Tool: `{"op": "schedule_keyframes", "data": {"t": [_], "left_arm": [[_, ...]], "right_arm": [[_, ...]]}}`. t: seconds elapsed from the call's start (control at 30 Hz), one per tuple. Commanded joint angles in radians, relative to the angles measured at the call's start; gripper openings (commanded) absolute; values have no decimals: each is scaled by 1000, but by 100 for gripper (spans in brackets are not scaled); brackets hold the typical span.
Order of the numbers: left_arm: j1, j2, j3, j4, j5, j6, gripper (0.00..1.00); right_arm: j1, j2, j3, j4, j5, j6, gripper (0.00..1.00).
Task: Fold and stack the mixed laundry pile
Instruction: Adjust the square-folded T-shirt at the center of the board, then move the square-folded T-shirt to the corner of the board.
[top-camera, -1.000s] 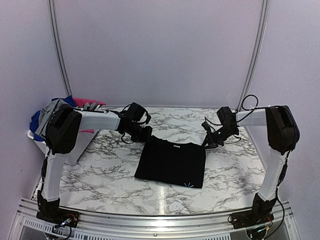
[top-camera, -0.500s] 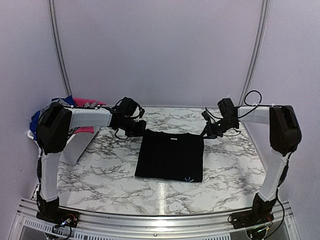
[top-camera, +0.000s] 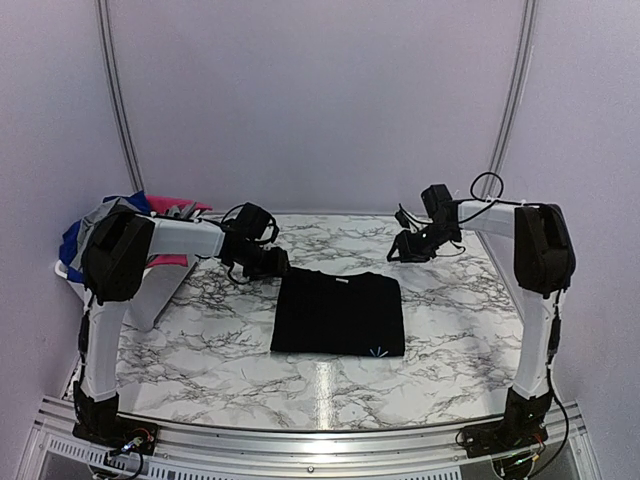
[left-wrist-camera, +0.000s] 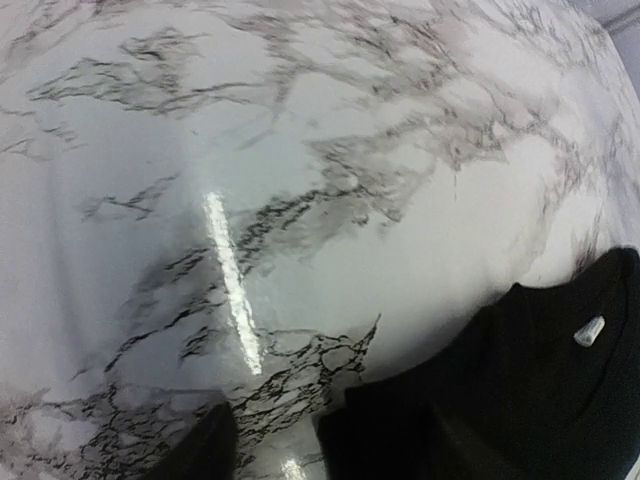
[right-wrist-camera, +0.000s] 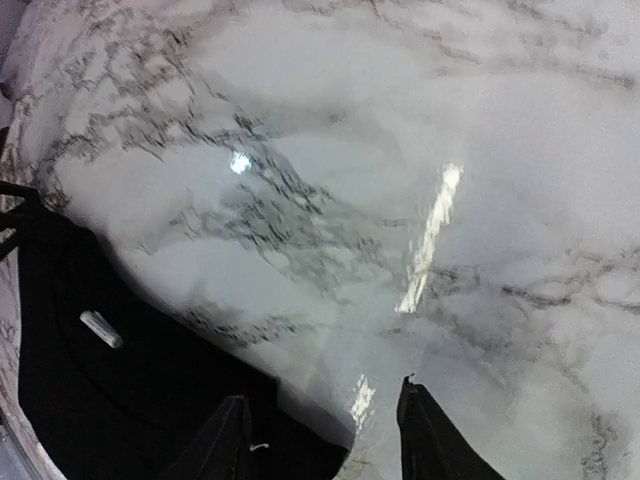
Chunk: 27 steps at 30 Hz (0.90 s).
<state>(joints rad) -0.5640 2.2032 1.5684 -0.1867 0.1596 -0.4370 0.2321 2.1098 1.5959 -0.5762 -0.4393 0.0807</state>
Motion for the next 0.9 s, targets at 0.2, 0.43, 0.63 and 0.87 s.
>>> {"op": "schedule_keyframes", "data": {"t": [0.2, 0.43, 0.63, 0.87], "left_arm": [[9, -306, -87, -72, -155, 78, 99], [9, -499, -251, -71, -229, 49, 99], [7, -602, -341, -68, -234, 18, 99], [7, -647, -385, -70, -271, 3, 99]], "right_arm": [[145, -195, 66, -182, 126, 21, 66], [382, -302, -112, -172, 224, 161, 77], [517, -242, -204, -113, 260, 253, 79], [505, -63, -148, -129, 343, 230, 82]]}}
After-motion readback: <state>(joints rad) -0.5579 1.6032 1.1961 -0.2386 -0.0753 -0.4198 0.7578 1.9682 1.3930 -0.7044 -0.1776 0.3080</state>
